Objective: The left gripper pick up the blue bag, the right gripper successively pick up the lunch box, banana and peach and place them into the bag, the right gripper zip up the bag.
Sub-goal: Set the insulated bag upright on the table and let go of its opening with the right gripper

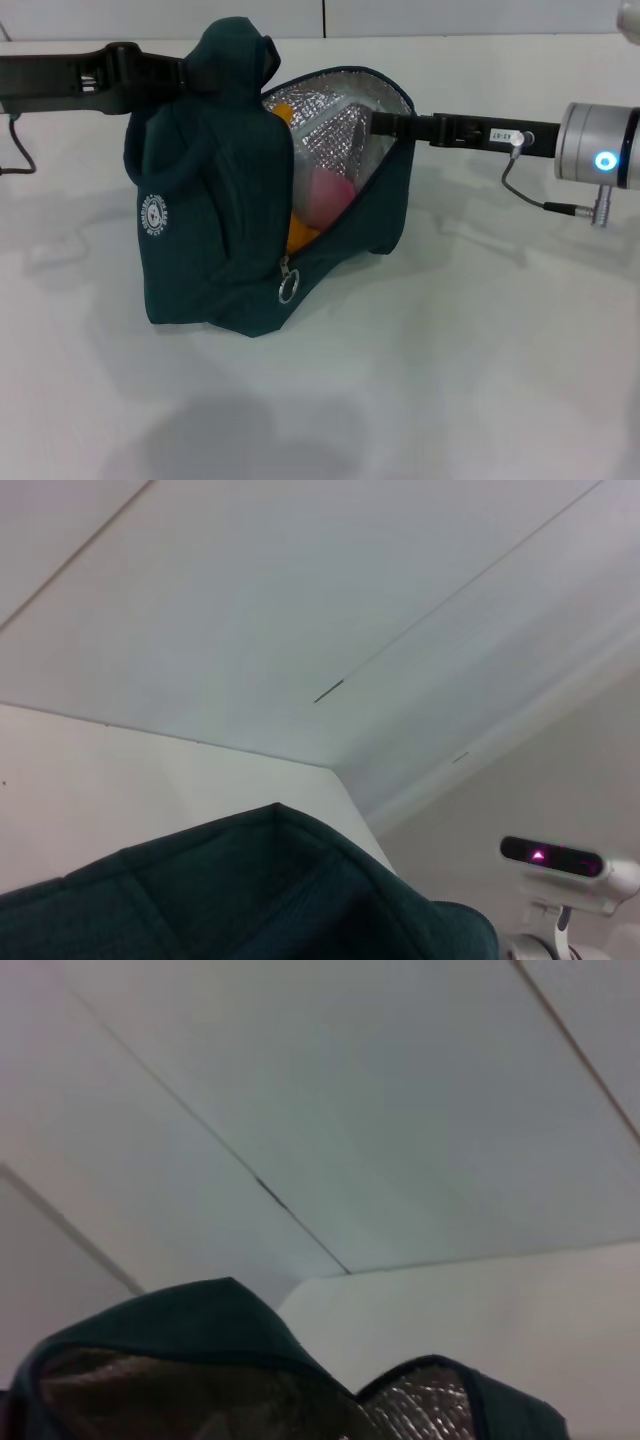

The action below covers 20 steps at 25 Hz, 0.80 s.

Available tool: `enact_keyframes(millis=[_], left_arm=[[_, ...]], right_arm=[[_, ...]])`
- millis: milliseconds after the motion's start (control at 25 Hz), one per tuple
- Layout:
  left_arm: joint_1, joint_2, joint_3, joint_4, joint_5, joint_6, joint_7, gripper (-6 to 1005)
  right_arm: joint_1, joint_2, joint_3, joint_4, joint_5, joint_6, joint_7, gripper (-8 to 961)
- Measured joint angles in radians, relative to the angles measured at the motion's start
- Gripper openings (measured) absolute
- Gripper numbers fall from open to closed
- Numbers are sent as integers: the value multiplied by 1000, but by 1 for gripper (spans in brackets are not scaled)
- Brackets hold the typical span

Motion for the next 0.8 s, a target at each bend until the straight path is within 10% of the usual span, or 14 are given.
enact_keyframes(millis=[800], left_arm=[[-16, -2, 14, -7, 2, 5, -1, 41]], right_arm=[[-46, -7, 13, -19, 103, -95, -115, 70]])
